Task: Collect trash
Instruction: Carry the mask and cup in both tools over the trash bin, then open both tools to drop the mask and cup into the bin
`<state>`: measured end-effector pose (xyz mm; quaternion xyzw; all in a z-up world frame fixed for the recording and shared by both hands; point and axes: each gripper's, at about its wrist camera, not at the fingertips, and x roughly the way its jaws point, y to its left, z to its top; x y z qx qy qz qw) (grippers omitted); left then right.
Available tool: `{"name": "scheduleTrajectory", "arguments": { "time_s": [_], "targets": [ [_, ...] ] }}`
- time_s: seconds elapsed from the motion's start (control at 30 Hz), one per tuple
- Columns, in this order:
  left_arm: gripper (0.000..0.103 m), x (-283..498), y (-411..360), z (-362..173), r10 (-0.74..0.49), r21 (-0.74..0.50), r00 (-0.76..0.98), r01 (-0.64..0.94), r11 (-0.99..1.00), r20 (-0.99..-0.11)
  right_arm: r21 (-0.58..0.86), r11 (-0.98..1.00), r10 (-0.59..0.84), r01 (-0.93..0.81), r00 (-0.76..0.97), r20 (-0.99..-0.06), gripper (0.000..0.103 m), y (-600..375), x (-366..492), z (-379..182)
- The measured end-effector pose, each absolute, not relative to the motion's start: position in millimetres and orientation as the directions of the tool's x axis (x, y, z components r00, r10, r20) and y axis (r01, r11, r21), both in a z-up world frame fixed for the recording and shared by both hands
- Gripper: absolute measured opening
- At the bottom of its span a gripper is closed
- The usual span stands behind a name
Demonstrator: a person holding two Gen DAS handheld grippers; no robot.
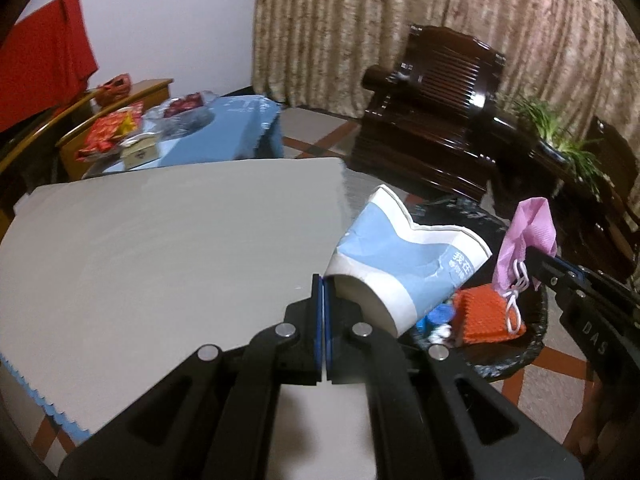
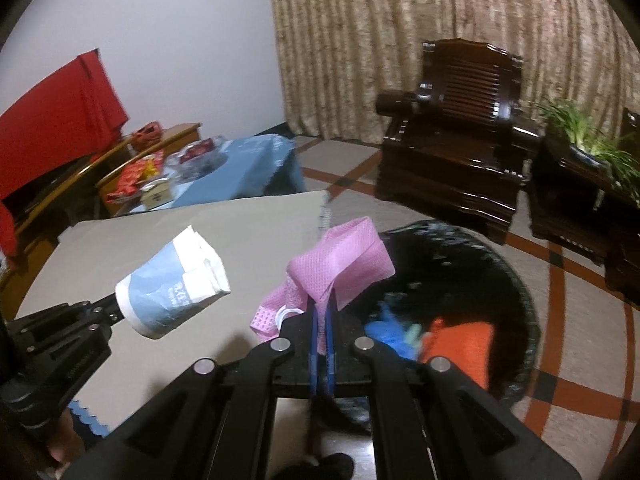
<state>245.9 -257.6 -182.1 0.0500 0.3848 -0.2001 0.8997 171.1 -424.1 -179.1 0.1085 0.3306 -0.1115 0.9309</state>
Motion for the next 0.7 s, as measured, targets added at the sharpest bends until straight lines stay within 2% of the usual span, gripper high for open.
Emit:
{"name": "scheduleTrajectory", "arguments": {
  "time_s": [0.37, 0.7],
  "targets": [
    [0.0, 253.9, -350.8, -209.8, -0.371, -0.061, 0.567, 0.49, 0.87, -0.736, 0.153, 0.91, -0.188, 0.386, 0.71, -0.678, 0.003, -509.8, 176.6, -208.3],
    [0.0, 272.7, -399.8, -249.2, -0.387, -0.069, 0.51, 0.534, 0.842, -0.768, 0.156, 0.884, -0.196, 0.441, 0.653, -0.732, 0.004, -561.1, 196.1, -251.4]
  ]
}}
